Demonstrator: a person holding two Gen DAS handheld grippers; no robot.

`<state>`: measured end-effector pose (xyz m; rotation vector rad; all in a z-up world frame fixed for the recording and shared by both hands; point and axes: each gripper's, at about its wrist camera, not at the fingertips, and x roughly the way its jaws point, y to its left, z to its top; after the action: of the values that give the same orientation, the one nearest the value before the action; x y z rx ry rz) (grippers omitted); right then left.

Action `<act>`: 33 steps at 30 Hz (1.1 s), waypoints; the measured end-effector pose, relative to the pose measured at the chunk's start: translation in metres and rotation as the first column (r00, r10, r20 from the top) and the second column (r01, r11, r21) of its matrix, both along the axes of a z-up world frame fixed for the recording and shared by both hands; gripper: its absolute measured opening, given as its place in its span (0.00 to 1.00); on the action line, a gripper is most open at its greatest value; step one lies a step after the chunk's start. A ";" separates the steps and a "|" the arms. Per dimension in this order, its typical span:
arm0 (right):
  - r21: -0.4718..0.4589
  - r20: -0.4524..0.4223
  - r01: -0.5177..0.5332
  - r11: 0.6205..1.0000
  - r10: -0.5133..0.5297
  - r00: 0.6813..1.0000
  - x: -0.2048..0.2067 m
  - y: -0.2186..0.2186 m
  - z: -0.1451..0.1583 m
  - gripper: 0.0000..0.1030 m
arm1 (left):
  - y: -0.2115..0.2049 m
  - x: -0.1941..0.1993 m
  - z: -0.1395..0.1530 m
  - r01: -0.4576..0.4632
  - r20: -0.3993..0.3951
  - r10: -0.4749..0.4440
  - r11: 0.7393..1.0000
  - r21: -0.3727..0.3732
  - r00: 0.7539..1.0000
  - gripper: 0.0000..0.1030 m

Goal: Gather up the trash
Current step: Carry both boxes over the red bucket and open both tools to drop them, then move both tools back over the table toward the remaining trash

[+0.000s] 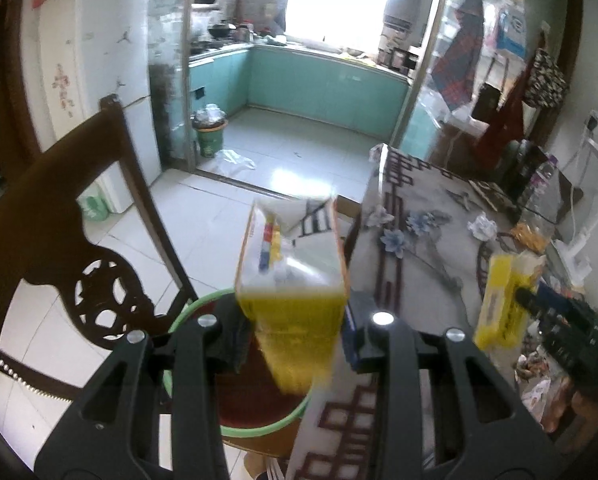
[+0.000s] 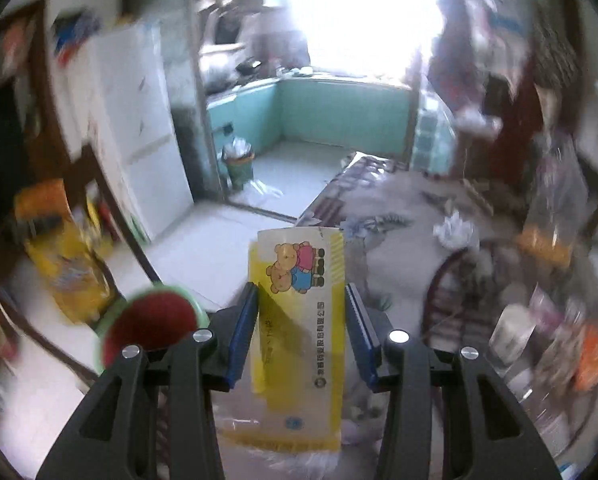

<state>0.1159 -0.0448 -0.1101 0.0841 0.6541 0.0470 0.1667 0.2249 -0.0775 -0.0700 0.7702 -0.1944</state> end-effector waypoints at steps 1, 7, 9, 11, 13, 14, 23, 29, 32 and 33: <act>0.011 0.021 0.018 1.000 -0.018 1.000 -0.002 -0.004 0.005 0.41 | -0.003 0.001 0.000 0.015 0.000 -0.015 1.000 -0.002 1.000 0.34; 0.029 0.113 0.042 0.999 -0.046 0.993 -0.006 -0.007 0.039 0.41 | -0.009 0.007 0.001 0.043 0.007 -0.043 0.999 -0.019 0.999 0.34; 0.063 0.128 0.023 0.998 -0.031 0.991 -0.004 -0.007 0.051 0.40 | -0.008 0.008 0.001 0.046 0.008 -0.046 0.999 -0.020 0.999 0.34; 0.085 0.124 -0.010 0.996 0.000 0.992 0.000 0.001 0.061 0.40 | -0.005 0.008 0.003 0.045 0.015 -0.045 0.999 -0.023 0.999 0.34; 0.113 0.112 -0.066 0.991 0.054 0.992 0.007 0.015 0.067 0.40 | 0.001 0.009 0.005 0.040 0.019 -0.039 0.999 -0.033 0.999 0.34; 0.128 0.102 -0.089 0.988 0.077 0.992 0.011 0.022 0.066 0.40 | 0.003 0.008 0.005 0.035 0.020 -0.034 0.999 -0.035 0.999 0.34; 0.193 -0.089 -0.276 0.942 0.297 0.951 0.060 0.123 0.000 0.40 | 0.043 0.008 -0.015 -0.058 -0.037 0.058 0.998 -0.002 0.998 0.34; 0.226 -0.113 -0.277 0.934 0.308 0.945 0.072 0.152 -0.018 0.64 | 0.058 0.014 -0.021 -0.093 -0.034 0.094 0.995 0.030 0.995 0.36; 0.221 -0.094 -0.262 0.939 0.288 0.953 0.068 0.148 -0.009 0.65 | 0.063 0.014 -0.023 -0.107 -0.020 0.108 0.994 0.028 0.994 0.75; 0.219 -0.092 -0.257 0.941 0.282 0.955 0.069 0.143 -0.006 0.65 | 0.064 0.013 -0.022 -0.107 -0.013 0.108 0.994 0.023 0.994 0.76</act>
<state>0.1851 0.0979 -0.1162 0.1973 0.7785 0.3779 0.1796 0.2888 -0.0998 -0.0911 0.7802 -0.0831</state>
